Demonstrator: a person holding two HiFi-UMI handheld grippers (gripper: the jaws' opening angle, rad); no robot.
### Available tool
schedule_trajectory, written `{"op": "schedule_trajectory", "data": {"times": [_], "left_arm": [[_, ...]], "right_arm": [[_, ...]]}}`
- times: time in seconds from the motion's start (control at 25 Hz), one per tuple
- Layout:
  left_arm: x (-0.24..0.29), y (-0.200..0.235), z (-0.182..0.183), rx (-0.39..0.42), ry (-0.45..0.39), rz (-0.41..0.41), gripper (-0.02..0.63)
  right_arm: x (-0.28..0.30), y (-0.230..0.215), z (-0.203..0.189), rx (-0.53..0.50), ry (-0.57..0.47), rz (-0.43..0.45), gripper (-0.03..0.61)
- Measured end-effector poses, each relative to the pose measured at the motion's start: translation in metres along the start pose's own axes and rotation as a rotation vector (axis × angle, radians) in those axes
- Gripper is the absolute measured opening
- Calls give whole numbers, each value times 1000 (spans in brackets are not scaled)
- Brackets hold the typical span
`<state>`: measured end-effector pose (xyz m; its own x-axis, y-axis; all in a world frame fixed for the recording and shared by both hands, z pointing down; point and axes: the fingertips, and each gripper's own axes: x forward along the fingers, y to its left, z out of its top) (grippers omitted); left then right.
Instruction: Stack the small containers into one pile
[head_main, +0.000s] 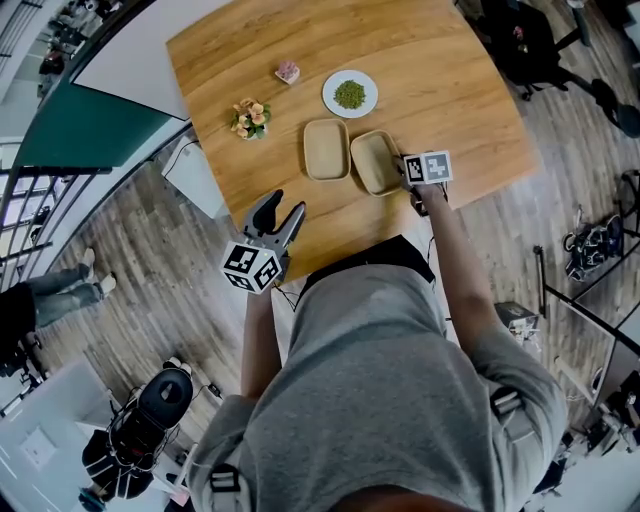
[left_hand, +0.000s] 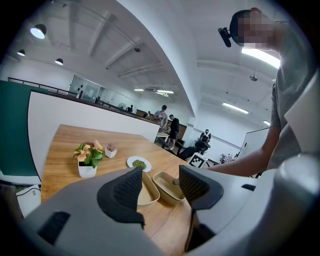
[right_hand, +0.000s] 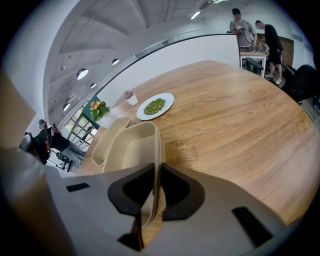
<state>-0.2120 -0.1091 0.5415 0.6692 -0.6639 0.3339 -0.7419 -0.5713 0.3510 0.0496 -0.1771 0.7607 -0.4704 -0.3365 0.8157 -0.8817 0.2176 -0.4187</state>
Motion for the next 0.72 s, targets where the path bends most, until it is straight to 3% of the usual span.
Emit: {"op": "schedule_trajectory", "data": {"times": [0.72], "left_arm": [[6, 0, 4, 19, -20, -25, 247]], "right_arm": [[-12, -9, 10, 40, -11, -56, 32]]}}
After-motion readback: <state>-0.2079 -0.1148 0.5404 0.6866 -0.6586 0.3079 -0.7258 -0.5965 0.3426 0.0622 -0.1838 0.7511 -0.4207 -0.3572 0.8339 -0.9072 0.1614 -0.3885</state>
